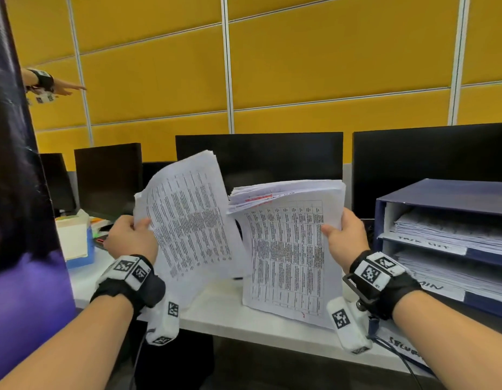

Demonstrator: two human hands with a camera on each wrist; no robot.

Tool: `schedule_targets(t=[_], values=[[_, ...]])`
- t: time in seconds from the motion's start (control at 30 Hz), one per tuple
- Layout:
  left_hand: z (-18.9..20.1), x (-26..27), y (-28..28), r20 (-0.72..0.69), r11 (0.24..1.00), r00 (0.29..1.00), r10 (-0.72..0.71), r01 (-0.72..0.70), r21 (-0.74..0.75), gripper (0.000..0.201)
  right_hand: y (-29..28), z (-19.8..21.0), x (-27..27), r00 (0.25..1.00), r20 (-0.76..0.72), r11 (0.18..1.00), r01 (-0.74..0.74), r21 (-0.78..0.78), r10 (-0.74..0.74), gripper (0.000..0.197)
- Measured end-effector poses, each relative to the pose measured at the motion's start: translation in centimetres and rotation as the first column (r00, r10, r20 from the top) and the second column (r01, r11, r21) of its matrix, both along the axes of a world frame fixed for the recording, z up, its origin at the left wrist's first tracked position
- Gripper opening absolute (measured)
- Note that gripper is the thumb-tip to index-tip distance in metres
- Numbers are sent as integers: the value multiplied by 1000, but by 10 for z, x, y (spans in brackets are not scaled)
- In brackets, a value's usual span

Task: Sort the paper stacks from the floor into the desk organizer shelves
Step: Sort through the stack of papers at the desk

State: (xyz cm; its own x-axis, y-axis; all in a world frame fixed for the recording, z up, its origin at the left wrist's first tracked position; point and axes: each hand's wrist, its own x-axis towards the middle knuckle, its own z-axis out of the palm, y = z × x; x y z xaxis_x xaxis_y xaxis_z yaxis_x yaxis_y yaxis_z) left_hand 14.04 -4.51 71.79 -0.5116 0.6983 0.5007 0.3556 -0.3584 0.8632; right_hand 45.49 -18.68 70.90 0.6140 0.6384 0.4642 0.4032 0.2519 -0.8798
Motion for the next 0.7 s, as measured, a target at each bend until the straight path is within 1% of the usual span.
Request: schedule_targets(t=[0.17, 0.27, 0.4, 0.5, 0.53, 0.6, 0.63, 0.7], values=[[13, 4, -17, 48, 998, 999, -3, 0, 57, 19, -8, 4, -4, 1000, -6, 1000, 15, -13, -15, 31], [16, 6, -21, 94, 996, 994, -49, 42, 76, 16, -15, 8, -2, 1000, -18, 1000, 18, -15, -19, 31], [20, 15, -24, 103, 986, 991, -83, 67, 152, 18, -22, 12, -2, 1000, 0, 1000, -3, -18, 3, 29], [25, 22, -26, 114, 975, 986, -118, 94, 201, 22, -24, 14, -4, 999, 23, 999, -48, -18, 48, 26], [25, 26, -25, 123, 970, 980, -157, 129, 207, 23, -24, 15, -5, 998, 30, 998, -63, -19, 64, 27], [23, 38, -20, 124, 944, 950, -286, 257, 208, 25, -22, 17, -7, 996, 43, 996, -82, -21, 83, 29], [22, 45, -19, 111, 918, 923, -369, 343, 200, 21, -20, 18, -8, 995, 42, 996, -90, -21, 91, 30], [16, 61, -19, 85, 839, 841, -535, 517, 168, 10, -15, 18, -8, 994, 35, 995, -102, -23, 103, 30]])
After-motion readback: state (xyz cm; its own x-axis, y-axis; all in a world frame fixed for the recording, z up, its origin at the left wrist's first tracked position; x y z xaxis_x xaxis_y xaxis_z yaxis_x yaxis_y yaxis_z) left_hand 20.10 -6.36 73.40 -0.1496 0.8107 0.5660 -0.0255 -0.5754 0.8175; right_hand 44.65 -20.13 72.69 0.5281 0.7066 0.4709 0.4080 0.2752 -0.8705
